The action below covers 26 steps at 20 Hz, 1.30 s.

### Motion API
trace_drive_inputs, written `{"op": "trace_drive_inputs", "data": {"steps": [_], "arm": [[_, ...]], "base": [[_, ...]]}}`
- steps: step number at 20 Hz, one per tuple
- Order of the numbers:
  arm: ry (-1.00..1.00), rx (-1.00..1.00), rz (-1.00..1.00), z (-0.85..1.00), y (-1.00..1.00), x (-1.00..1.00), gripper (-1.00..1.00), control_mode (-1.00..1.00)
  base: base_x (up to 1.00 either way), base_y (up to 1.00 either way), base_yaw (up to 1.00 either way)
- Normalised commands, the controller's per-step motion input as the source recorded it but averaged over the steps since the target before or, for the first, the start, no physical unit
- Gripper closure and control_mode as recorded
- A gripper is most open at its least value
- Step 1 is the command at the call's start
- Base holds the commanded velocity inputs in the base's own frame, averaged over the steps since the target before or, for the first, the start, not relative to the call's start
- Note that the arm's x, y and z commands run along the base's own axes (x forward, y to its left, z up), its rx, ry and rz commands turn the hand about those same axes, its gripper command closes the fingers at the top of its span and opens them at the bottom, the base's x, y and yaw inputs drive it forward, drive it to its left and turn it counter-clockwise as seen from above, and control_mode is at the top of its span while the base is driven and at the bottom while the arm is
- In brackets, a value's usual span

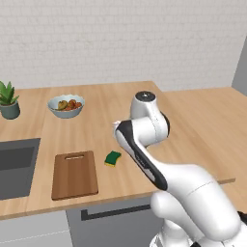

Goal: Pick up the sponge from the counter and clean the cutting board by briefly scrubbing or pressing down on the cutting board. Once finished, release the sponge.

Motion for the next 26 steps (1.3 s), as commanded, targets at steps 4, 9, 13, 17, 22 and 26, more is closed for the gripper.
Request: {"op": "trace_drive_inputs", "data": {"steps": [4, 9, 13, 17, 22, 26], "arm": [[0.07, 0.1, -0.21, -0.32, 0.42, 0.01, -1.0, -1.0], [0.05, 0.0, -0.05, -0.24, 0.07, 0.29, -1.0, -1.0], [0.0, 0.0, 0.0, -0.21, 0.0, 0.44, -1.0, -1.0], [0.03, -0.02, 0.0, -0.49, 0.02, 0.41, -1.0, -1.0], [0.05, -0.02, 0.0, -0.47, 0.19, 0.37, -1.0, -1.0], [0.04, 0.0, 0.0, -0.22, 0.27, 0.37, -1.0, -1.0]], "base": [[0.0, 0.0, 0.0], [0.0, 0.0, 0.0], [0.0, 0.0, 0.0], [0.0, 0.0, 0.0], [0.0, 0.0, 0.0], [0.0, 0.0, 0.0]]}}
